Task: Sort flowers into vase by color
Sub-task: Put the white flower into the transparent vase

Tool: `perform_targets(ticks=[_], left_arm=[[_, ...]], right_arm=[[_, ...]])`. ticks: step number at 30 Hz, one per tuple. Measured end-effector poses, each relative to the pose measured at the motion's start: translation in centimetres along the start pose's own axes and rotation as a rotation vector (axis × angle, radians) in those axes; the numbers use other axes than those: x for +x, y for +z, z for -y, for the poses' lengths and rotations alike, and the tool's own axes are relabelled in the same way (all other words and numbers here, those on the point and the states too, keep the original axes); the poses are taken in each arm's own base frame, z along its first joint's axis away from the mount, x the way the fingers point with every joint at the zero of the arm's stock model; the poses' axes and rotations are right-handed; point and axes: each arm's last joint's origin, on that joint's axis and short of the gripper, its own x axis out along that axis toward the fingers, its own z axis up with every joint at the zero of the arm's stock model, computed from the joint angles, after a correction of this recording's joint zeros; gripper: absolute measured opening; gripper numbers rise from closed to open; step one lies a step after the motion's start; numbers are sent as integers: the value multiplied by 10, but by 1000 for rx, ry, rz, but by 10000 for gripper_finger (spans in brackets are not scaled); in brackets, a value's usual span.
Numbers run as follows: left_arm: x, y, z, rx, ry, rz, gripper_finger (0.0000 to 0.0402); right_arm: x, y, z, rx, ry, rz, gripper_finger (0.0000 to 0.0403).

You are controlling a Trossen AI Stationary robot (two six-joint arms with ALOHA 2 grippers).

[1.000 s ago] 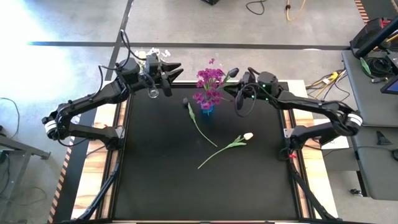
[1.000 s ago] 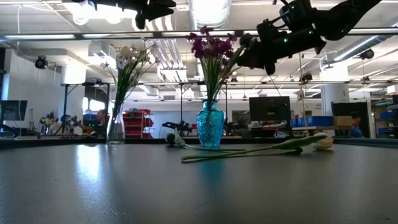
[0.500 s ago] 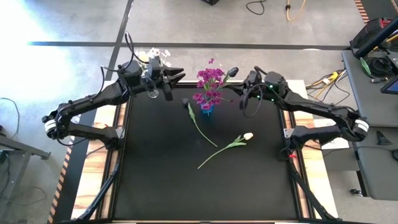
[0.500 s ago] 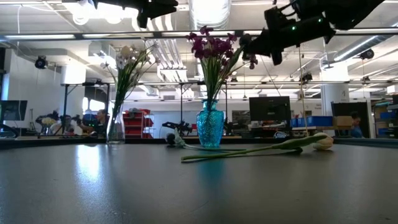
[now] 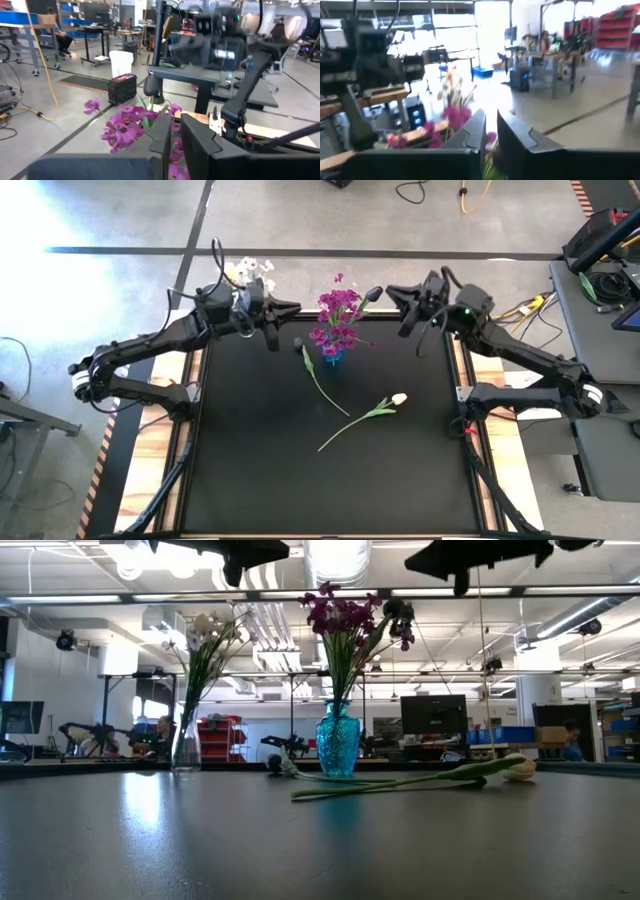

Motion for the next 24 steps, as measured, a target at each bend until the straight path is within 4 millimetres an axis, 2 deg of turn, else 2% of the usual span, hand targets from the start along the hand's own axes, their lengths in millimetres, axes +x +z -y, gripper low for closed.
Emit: perform_targets(ticks=[3,7,11,20,24], left_arm=[[3,-3,3,9,-14,-18,13],[4,-5,5,14,-20,-29,2],[4,-5,5,14,-22,-29,1],[4,-8,7,14,-27,-60,0],[4,-8,10,14,-37,-66,0]], right_arm=[[13,8,7,-11,-37,-29,13],[34,4,17,19,-83,-159,11],[48,4,20,78,-107,-217,11],[59,1,16,173,-1,-252,9],[52,14,12,143,13,-209,9]])
